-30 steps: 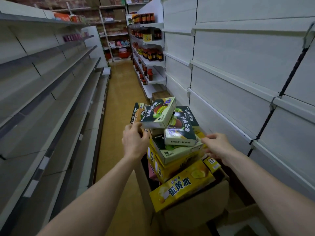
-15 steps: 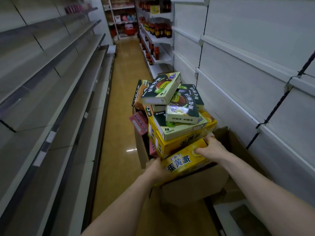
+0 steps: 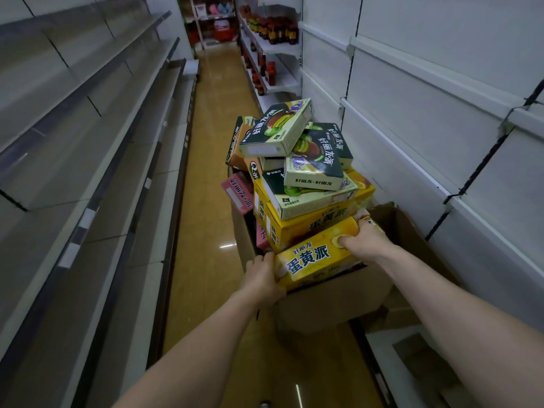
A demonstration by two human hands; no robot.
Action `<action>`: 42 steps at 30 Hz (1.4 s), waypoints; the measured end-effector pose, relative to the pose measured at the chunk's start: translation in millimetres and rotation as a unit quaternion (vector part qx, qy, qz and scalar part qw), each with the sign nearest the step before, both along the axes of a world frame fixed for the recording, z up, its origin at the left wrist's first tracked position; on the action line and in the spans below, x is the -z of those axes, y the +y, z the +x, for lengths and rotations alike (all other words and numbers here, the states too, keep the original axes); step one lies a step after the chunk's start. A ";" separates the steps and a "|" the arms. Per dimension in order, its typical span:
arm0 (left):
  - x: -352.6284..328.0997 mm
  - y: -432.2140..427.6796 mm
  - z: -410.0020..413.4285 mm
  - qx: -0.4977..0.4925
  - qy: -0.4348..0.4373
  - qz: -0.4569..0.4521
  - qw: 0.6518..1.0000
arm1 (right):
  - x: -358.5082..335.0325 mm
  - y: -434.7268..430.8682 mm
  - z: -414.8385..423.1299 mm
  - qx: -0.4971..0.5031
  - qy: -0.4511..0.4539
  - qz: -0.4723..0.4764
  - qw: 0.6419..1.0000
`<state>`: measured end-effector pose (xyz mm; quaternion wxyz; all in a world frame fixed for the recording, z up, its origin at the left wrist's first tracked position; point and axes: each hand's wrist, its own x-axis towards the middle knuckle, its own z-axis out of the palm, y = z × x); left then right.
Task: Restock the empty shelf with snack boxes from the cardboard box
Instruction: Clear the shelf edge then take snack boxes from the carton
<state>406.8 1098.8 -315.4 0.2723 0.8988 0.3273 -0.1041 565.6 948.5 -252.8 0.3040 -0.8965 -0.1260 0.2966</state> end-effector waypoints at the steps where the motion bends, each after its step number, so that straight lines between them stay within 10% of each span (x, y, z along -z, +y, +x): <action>1: -3.2 0.4 -1.5 0.002 -0.007 -0.002 1.000 | -3.4 -1.5 -1.1 -0.006 -0.002 -0.003 1.000; 20: -117.8 56.4 -91.5 0.017 -0.017 -0.024 0.999 | -95.7 15.5 -81.3 -0.124 -0.012 -0.043 0.991; 31: -241.3 110.6 -214.6 -0.143 -0.158 -0.093 0.973 | -169.7 110.1 -138.1 -0.198 -0.017 0.108 0.974; 42: -318.3 147.8 -352.5 -0.221 -0.277 -0.095 0.930 | -208.8 199.9 -224.2 -0.272 0.061 0.377 0.883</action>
